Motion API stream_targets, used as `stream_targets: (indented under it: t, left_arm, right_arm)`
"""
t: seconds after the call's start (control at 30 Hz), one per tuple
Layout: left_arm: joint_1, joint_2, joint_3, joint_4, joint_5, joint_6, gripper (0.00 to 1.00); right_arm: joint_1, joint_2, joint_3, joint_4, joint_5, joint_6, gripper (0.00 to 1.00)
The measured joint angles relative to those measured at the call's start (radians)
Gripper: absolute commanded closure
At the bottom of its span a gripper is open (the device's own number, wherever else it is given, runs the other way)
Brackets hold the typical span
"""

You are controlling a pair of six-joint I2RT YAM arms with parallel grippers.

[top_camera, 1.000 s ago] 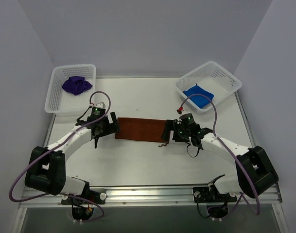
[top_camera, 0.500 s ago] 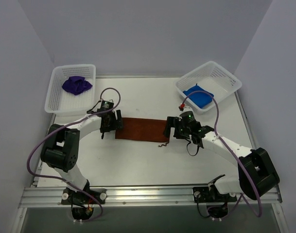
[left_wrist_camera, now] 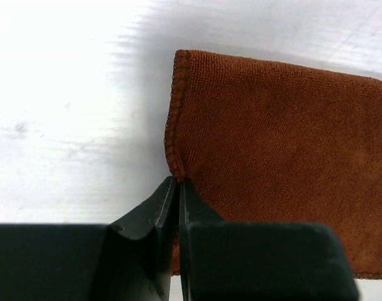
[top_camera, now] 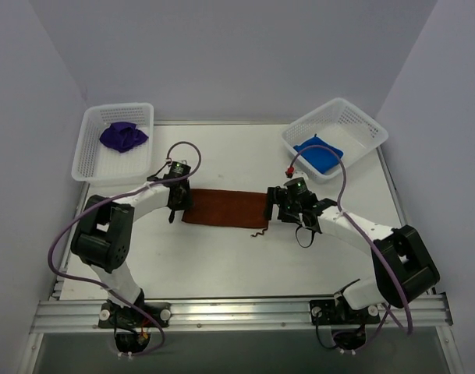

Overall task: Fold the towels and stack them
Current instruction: Fold the towel

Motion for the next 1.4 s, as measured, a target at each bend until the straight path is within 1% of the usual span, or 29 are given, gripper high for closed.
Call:
stream_targets:
  t: [0.23,0.37,0.47,0.5,0.57,0.6,0.7,0.83,0.9,1.27,1.4]
  left_arm:
    - [0.0,-0.101,-0.04,-0.095,-0.092,0.008,0.98]
    - [0.0,-0.162,-0.041,-0.126,-0.121,0.022,0.98]
    - [0.0,-0.186,-0.041,-0.143,-0.128,0.033,0.98]
    - [0.0,-0.19,-0.04,-0.148,-0.13,0.036,0.98]
    - [0.0,-0.194,-0.04,-0.155,-0.131,0.041,0.98]
    - [0.0,-0.194,-0.039,-0.158,-0.132,0.042,0.98]
    - [-0.02,-0.193,-0.023,-0.186,-0.164,0.049,0.98]
    - [-0.072,-0.18,0.035,-0.211,-0.201,0.064,0.98]
    - [-0.098,-0.165,0.068,-0.214,-0.208,0.067,0.98]
    - [-0.222,-0.096,0.183,-0.236,-0.23,0.087,0.98]
    - [-0.277,-0.068,0.228,-0.238,-0.234,0.102,0.98]
  right_arm:
    - [0.003,0.082,0.014,0.051,-0.043,0.004,0.0]
    - [0.007,0.133,0.035,0.095,-0.085,0.004,0.04]
    - [0.013,0.185,0.064,0.125,-0.116,0.006,0.15]
    - [0.013,0.203,0.074,0.133,-0.125,0.008,0.28]
    - [0.013,0.237,0.093,0.15,-0.14,0.011,0.45]
    - [0.013,0.251,0.1,0.156,-0.145,0.016,0.59]
    - [0.013,0.288,0.117,0.168,-0.153,0.025,0.74]
    - [0.013,0.319,0.138,0.182,-0.164,0.026,0.79]
    - [0.014,0.328,0.143,0.19,-0.169,0.028,0.8]
    - [0.014,0.348,0.146,0.232,-0.199,0.046,0.8]
    - [0.014,0.354,0.147,0.245,-0.206,0.052,0.82]
